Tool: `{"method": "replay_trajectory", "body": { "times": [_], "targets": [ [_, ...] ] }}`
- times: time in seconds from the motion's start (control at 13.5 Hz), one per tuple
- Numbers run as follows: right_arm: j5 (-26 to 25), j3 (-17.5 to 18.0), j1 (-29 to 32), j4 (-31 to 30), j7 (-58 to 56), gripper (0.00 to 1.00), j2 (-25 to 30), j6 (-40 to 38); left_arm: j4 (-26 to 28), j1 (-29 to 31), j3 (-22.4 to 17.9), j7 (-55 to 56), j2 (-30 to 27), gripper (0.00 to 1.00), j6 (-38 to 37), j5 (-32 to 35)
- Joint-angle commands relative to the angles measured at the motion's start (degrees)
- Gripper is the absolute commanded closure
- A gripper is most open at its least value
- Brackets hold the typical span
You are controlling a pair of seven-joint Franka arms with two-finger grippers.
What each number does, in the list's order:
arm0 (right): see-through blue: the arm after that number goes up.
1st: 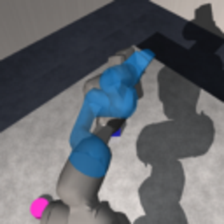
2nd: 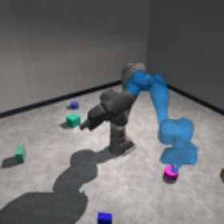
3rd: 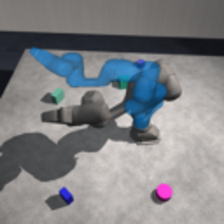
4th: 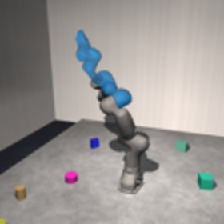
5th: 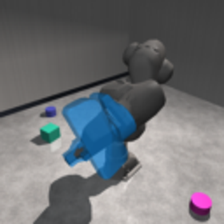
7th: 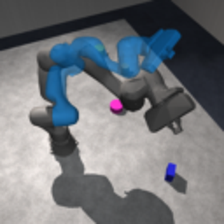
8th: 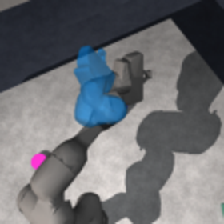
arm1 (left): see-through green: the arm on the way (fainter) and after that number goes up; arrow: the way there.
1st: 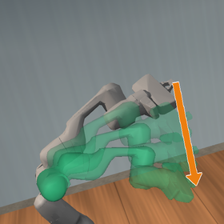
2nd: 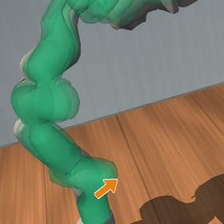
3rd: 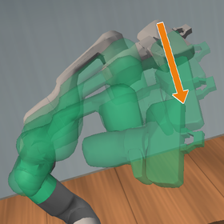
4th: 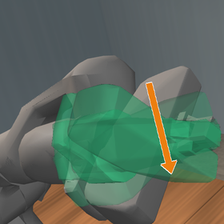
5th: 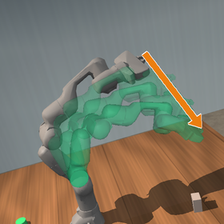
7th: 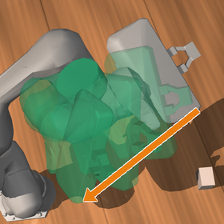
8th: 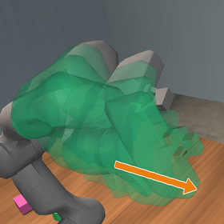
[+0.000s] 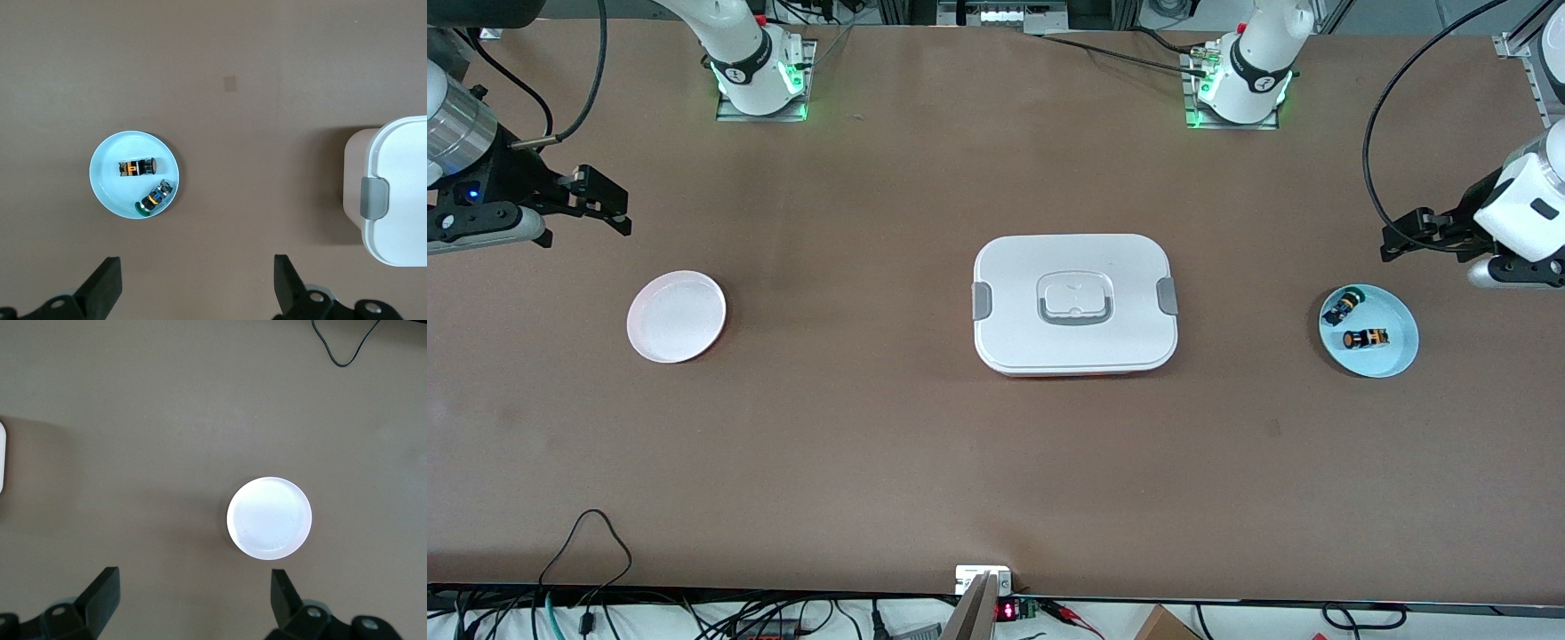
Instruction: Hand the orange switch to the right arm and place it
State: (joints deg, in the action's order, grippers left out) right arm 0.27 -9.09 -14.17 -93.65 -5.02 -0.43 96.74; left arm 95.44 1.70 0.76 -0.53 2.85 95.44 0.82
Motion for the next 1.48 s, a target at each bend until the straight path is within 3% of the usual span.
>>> {"method": "replay_trajectory", "body": {
  "times": [0.0, 0.96, 1.41],
  "targets": [
    [0.7, 0.1, 0.2, 1.0, 0.5, 0.0, -0.3, -1.0, -1.9, 0.4, 0.0, -1.5, 0.7, 0.0, -1.6, -0.5],
    [0.3, 0.3, -0.2, 1.1, 0.5, 0.0, -0.2, -0.4, -2.0, 1.3, 0.0, -1.1, 0.8, 0.0, -4.3, -0.4],
    [0.1, 0.3, -0.3, 1.1, 0.5, 0.0, -0.2, -0.4, -2.0, 4.4, 0.0, -1.0, 2.9, 0.0, -4.6, -0.5]
  ]
}}
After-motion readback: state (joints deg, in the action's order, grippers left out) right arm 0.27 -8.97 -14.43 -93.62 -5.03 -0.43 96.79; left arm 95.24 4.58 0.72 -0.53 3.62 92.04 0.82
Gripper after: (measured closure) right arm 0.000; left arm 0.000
